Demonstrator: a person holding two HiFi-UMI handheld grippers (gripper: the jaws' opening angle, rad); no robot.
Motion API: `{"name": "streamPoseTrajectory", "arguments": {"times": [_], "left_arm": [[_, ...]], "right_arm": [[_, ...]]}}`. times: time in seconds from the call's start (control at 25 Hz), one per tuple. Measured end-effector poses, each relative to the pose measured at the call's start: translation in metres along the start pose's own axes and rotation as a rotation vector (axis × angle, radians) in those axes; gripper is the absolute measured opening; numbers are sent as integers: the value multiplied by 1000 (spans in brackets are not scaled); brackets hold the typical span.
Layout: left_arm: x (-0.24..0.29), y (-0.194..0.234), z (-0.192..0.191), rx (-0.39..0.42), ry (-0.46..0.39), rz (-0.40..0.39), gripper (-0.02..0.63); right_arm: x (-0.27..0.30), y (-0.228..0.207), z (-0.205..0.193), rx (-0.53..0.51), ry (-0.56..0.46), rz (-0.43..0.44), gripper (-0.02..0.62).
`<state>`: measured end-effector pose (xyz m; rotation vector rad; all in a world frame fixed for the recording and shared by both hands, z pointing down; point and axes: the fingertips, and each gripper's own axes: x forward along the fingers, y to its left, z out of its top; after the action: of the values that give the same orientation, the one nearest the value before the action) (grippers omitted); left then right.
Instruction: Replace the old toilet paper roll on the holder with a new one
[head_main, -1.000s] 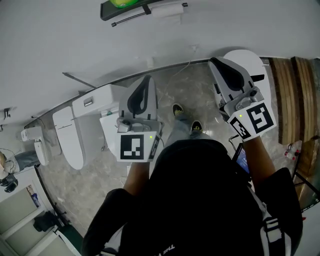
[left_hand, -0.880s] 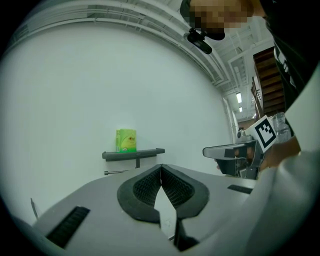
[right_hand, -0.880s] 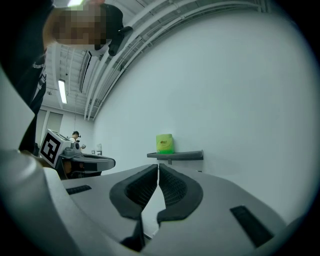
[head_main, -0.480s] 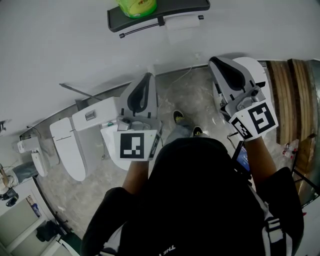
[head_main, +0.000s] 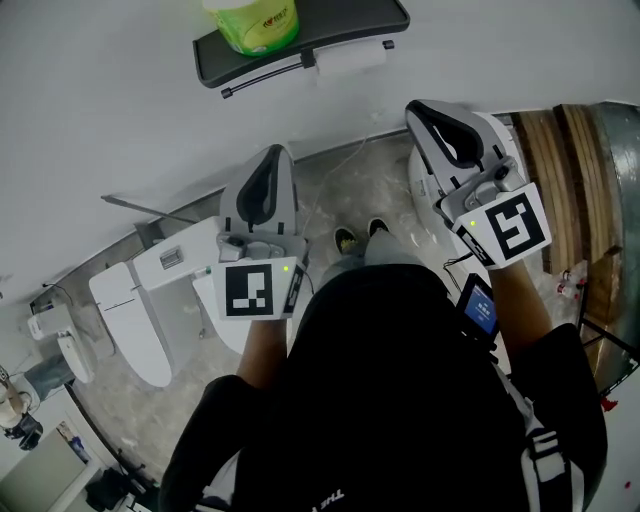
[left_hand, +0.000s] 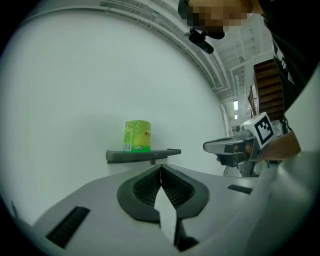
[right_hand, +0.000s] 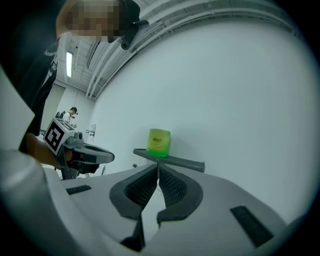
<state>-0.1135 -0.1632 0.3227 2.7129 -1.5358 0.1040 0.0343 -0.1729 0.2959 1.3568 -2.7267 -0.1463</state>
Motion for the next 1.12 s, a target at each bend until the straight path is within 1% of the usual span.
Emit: {"name": "streamPoseTrajectory", "arguments": {"times": [0.24,0.4,0.56,0.72,0.84,0.92,0.96,1.04,1.08,1.12], "left_arm": [[26,0,4,6,9,-12,21],[49,6,10,16,10,1,21],[66,11,18,31,7,23,21],[75,19,20,39,2,48,21],[79,26,22,42,1,72,21],[83,30,21,48,3,83,21],[85,32,21,51,2,87,21],[87,35,21,55,1,97,21],[87,36,21,57,-3,102,21],[87,36,22,58,-8,105,21]], "right_arm": [[9,-25,-3,-28,6,-4,21],[28,-40,-6,-90,27,17,21],[47,-49,-22,-221,120,66,21],[65,-44,-43,-353,217,123,21],[78,-36,-52,-446,242,166,25],[86,-31,-60,-489,261,201,29],[90,-29,-65,-502,276,220,41],[96,-26,-75,-531,311,253,123],[99,-25,-80,-554,326,262,148],[102,-25,-83,-584,339,266,157]]}}
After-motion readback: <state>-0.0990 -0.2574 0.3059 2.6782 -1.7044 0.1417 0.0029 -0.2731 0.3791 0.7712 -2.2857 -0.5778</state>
